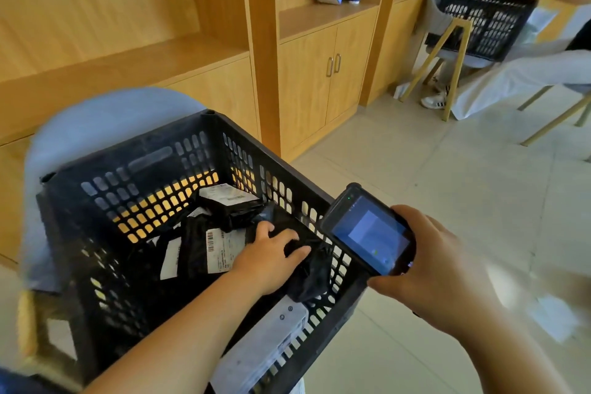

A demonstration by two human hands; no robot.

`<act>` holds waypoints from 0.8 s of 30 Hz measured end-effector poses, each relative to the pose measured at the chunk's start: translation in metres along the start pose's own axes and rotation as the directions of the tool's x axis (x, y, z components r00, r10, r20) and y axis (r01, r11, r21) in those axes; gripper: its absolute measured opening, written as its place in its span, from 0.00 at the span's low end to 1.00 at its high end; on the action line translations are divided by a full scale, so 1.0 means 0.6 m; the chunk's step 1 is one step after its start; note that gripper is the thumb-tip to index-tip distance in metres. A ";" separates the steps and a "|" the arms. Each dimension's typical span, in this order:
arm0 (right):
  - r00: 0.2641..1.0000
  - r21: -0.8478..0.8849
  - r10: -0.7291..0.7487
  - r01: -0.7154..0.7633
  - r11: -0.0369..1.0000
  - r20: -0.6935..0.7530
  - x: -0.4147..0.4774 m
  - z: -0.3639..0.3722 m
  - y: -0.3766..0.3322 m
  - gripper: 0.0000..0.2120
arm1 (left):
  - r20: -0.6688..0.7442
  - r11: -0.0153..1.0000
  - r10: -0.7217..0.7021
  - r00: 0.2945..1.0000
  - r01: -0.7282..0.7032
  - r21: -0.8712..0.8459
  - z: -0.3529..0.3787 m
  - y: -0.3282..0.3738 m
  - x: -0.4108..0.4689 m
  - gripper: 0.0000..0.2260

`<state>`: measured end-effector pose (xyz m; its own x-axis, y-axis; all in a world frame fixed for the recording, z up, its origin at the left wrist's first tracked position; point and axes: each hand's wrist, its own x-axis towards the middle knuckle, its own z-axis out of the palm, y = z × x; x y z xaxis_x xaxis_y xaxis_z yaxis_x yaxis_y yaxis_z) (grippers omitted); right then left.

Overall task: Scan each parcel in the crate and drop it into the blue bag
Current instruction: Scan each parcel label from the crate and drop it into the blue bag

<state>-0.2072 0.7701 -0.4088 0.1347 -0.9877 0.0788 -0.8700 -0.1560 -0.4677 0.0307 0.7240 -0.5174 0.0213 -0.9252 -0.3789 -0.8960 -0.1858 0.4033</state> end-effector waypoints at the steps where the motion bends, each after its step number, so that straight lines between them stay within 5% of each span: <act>1: 1.000 0.006 0.006 -0.006 1.000 0.002 0.000 0.001 0.002 0.39 | -0.037 0.999 -0.021 0.999 0.019 -0.047 0.000 0.001 -0.002 0.18; 8: 1.000 0.011 0.005 -0.005 1.000 0.016 -0.009 0.009 0.007 0.40 | -0.157 0.970 -0.245 0.957 0.243 -0.032 0.005 0.018 -0.010 0.35; 12: 1.000 0.018 0.014 -0.015 1.000 0.018 -0.015 0.010 0.009 0.39 | -0.061 0.910 -0.413 0.909 0.409 -0.060 -0.011 0.032 -0.006 0.44; 15: 1.000 0.025 0.017 -0.017 1.000 0.015 -0.018 0.008 0.010 0.39 | 0.053 0.822 -0.515 0.856 0.510 -0.253 -0.021 0.038 -0.006 0.48; 18: 1.000 0.028 0.007 -0.007 1.000 0.012 -0.021 0.006 0.010 0.38 | 0.061 0.816 -0.443 0.894 0.431 -0.385 -0.024 0.041 -0.013 0.42; 24: 1.000 0.035 0.019 -0.019 0.999 0.009 -0.027 0.005 0.012 0.38 | 0.130 0.929 -0.235 0.963 0.262 -0.262 -0.013 0.037 -0.024 0.26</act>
<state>-0.2139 0.7849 -0.4160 0.1230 -0.9905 0.0617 -0.8550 -0.1373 -0.5001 0.0140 0.7304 -0.4963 0.1734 -0.8045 -0.5681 -0.7107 -0.5016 0.4933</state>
